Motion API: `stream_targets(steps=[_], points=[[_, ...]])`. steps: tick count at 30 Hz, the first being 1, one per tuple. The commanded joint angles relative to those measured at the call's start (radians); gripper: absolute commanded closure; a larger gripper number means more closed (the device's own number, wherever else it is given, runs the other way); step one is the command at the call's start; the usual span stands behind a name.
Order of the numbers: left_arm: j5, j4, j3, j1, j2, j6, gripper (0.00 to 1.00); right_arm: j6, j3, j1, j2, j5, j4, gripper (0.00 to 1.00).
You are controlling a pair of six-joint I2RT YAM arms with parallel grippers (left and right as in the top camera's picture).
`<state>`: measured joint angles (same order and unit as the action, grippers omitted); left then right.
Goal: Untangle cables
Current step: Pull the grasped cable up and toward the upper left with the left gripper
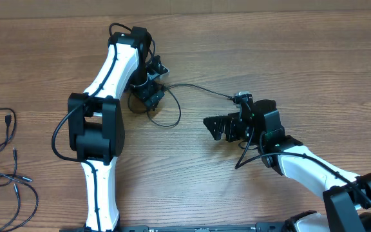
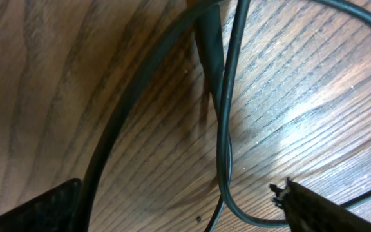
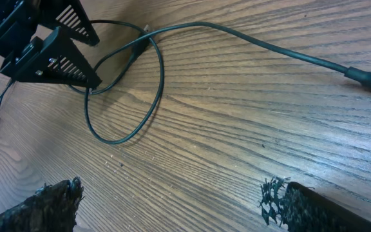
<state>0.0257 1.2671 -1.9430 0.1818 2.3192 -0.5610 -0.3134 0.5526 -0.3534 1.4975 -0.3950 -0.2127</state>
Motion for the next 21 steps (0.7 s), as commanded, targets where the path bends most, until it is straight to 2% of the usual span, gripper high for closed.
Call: stream_targets(steps=[1,3,4,6,10,13,16,17,20,21], points=[[0.015,-0.008,0.007,-0.003,0.016,0.016,0.12,0.006,0.010,0.002,0.003,0.002,-0.001,0.00],[0.016,-0.013,0.007,-0.004,0.016,0.016,0.26,0.006,0.010,0.002,0.003,0.002,-0.001,0.00],[0.016,-0.015,0.007,-0.006,0.016,0.016,0.27,0.007,0.010,0.002,0.003,0.002,-0.001,0.00],[0.016,-0.019,0.011,-0.006,0.016,0.016,0.25,0.006,0.010,0.002,0.003,0.002,-0.001,0.00],[0.016,-0.024,0.025,-0.006,0.016,0.016,0.09,0.006,0.010,0.002,0.003,0.002,0.000,0.00],[0.006,-0.048,0.055,-0.005,0.016,0.027,0.09,0.006,0.010,0.002,0.003,0.002,0.000,0.00],[-0.031,-0.079,0.087,-0.005,0.016,0.070,0.15,0.006,0.010,0.002,0.003,0.002,0.000,0.00],[-0.048,-0.083,0.091,-0.005,0.016,0.072,0.22,0.006,0.010,0.002,0.003,0.002,0.000,0.00],[-0.074,-0.106,0.091,-0.006,0.016,0.095,0.30,0.006,0.010,0.002,0.003,0.002,0.000,0.00],[-0.080,-0.116,0.091,-0.005,0.016,0.102,0.42,0.006,0.010,0.002,0.003,0.002,0.000,0.00]])
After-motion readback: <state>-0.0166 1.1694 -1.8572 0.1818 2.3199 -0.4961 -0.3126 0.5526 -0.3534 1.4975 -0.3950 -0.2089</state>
